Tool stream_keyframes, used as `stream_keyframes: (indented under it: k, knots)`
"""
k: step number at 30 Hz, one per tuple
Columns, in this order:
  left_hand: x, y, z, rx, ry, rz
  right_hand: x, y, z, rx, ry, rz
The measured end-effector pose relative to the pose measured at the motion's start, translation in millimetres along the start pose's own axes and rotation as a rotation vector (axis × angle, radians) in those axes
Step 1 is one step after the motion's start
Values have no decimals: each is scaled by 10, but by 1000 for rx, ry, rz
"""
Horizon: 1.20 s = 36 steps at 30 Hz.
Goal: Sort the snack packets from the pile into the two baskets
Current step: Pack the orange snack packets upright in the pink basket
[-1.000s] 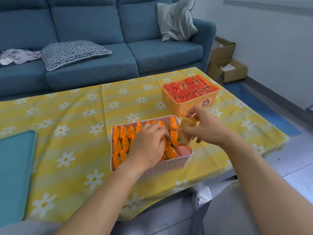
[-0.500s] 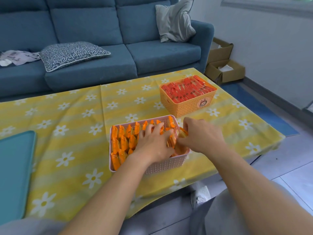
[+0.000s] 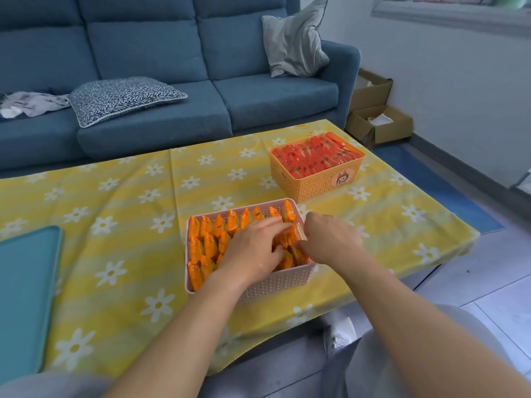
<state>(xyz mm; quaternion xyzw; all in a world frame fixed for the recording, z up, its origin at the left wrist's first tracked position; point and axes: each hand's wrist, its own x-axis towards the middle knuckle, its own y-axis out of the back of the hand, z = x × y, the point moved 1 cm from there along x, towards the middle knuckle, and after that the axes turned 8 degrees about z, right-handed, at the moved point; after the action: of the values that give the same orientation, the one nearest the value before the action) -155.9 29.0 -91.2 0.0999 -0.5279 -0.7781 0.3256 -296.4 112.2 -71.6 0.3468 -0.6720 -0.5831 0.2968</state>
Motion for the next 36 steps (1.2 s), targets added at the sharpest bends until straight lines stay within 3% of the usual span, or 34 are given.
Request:
stream_keyframes:
  k: [3, 6, 9, 12, 15, 24, 36]
  knots:
    - [-37, 112, -97, -14, 22, 154, 10, -14, 29, 96, -37, 21]
    - [-129, 292, -343, 109, 242, 366, 17, -37, 20, 251, -68, -23]
    - [-270, 425, -659, 121, 635, 278, 27, -71, -19, 373, -100, -74]
    - [-391, 447, -838, -180, 832, 174, 32, -76, -50, 412, -126, -87]
    - [-466, 418, -872, -334, 787, 168, 14, -44, -108, 457, -161, -77]
    - [-766, 861, -1108, -290, 848, 344, -134, 132, -624, 639, -140, -7]
    - [-1889, 2278, -2101, -212, 997, 685, -381, 256, -2651, 879, 120, -153]
